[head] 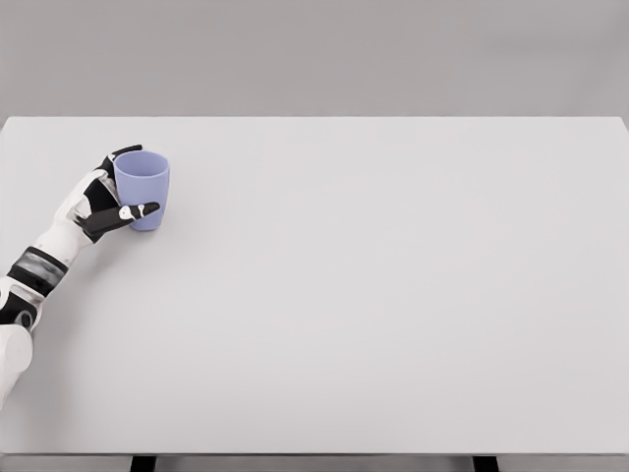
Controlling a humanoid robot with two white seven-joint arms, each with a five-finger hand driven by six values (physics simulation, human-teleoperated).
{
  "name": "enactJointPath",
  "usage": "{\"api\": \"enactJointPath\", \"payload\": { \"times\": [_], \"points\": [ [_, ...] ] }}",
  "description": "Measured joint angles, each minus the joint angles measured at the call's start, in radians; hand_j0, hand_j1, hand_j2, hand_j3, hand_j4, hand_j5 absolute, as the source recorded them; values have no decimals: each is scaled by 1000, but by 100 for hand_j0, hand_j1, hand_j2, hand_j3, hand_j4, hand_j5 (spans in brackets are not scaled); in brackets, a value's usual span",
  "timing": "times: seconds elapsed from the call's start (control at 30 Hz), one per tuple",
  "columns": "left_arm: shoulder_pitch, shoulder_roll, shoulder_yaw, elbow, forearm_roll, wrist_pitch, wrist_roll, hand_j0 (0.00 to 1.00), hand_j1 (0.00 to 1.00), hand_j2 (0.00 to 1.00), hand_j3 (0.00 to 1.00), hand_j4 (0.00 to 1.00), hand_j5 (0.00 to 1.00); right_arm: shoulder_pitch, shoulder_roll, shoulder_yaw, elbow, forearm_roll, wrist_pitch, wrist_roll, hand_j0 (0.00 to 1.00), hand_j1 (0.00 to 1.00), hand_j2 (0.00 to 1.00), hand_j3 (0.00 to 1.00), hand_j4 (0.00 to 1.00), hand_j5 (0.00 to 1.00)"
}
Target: Flip the cup with left arm and place it on the table
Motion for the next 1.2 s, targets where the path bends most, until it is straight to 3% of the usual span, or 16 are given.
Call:
{"api": "enactJointPath", "payload": {
  "times": [0.27,1.2],
  "points": [
    [3,2,1,-19,0,-5,0,99,99,99,99,99,99,0,0,0,0,0,0,-1,100,100,100,100,100,100],
    [57,39,38,-111,9,-10,0,100,100,100,100,100,100,0,0,0,0,0,0,0,100,100,100,100,100,100]
  ]
}}
